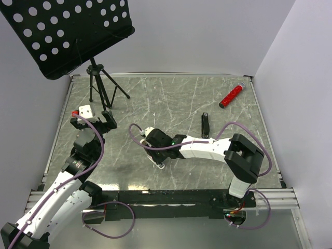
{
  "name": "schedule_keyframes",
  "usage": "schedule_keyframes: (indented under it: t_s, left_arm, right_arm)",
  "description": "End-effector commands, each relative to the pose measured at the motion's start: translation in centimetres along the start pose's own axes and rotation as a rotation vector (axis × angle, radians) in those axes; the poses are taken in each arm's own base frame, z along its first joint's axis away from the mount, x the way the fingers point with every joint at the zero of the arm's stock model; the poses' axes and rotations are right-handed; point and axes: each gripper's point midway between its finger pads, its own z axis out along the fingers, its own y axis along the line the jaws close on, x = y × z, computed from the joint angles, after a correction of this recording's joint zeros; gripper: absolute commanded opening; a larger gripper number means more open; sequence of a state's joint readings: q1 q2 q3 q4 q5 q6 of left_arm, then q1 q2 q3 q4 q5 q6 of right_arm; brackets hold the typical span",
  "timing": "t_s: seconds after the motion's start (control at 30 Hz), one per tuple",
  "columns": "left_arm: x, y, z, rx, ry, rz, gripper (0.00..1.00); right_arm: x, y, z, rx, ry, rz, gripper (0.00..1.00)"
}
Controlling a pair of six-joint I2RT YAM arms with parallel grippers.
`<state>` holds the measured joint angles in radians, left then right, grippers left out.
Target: Load the staples into the stapler
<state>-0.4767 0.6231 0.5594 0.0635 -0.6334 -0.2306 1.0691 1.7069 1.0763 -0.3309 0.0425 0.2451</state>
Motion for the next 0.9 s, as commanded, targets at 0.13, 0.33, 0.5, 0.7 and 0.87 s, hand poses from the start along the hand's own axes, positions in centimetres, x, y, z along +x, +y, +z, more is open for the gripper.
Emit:
schedule_keyframes:
  t_s: [0.13, 0.33, 0.5, 0.7, 0.87]
  left_arm:
    - [-1.1, -0.2, -0.1, 0.014, -0.035, -0.03, 0.97]
    - [-1.1, -0.3, -0.1, 0.019, -0.036, -0.029, 0.97]
    - [-1.0, -0.4, -0.1, 0.023, -0.034, -0.028, 0.97]
    - [-1.0, -0.4, -0.1, 0.023, -0.032, -0.026, 0.97]
    - [-1.1, -0.3, -0.1, 0.02, -0.035, -0.027, 0.97]
  right_arm:
    - [-3.7, -0.7, -1.9, 0.02, -0.099, 0.034, 0.39]
    - [-3.0, -0.3, -1.2, -0.019, -0.082, 0.045, 0.38]
    - [-2.7, -0.2, -0.8, -0.056, -0.079, 0.059, 0.38]
    - [-2.3, -0.1, -0.2, -0.073, -0.062, 0.065, 0.37]
    - [-1.9, -0.3, -0.1, -0.079, -0.055, 0.071, 0.36]
